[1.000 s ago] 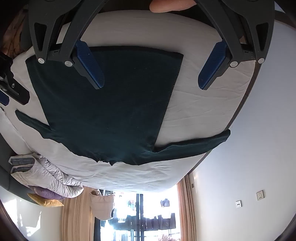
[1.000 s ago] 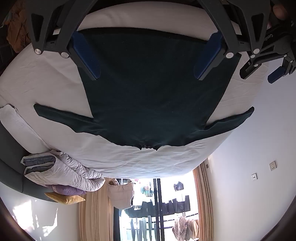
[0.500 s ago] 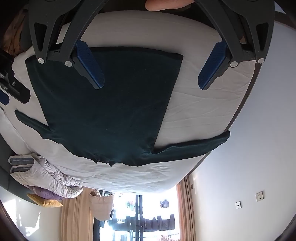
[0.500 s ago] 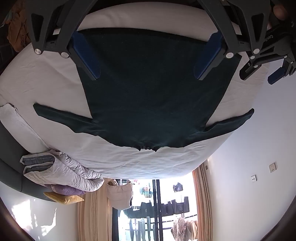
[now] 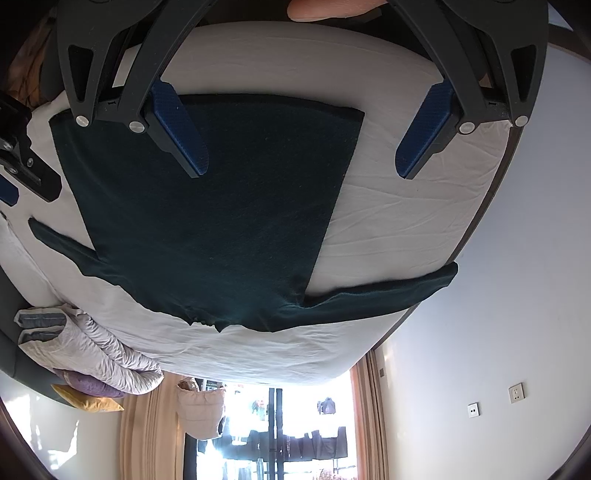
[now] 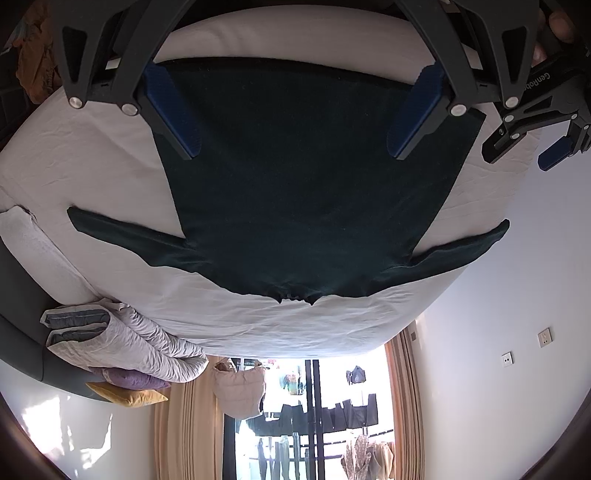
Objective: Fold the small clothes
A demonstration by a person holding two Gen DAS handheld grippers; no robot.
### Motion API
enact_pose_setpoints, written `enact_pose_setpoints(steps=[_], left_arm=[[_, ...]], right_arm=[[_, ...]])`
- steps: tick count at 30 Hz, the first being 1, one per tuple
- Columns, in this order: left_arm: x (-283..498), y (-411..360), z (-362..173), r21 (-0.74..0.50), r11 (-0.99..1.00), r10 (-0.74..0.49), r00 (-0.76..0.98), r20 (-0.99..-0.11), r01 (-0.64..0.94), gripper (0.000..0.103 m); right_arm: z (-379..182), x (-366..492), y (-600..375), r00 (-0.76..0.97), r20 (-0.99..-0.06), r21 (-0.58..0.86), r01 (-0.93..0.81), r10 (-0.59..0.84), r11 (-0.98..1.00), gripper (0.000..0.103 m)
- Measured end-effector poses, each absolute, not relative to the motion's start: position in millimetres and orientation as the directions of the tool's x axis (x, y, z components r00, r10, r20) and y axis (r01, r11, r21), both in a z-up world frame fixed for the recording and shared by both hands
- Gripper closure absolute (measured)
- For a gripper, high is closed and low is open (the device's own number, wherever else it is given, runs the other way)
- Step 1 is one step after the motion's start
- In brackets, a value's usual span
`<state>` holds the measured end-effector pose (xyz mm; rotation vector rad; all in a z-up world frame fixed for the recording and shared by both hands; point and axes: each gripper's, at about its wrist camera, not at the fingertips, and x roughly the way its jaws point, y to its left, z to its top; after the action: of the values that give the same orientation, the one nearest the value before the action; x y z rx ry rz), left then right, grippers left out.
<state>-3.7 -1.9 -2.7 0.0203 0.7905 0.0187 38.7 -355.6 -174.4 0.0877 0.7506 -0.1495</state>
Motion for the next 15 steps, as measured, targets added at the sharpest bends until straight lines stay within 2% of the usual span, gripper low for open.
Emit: enact_pose_setpoints(steps=[15], left_arm=[[-2.0,0.2,-5.2,0.026,1.0,0.027,0.702,-0.712,-0.012,0.0]], right_arm=[[-183.0,35.1,-360.8,0.716,-0.69,0.021,0.167,-0.106,0.986,0.0]])
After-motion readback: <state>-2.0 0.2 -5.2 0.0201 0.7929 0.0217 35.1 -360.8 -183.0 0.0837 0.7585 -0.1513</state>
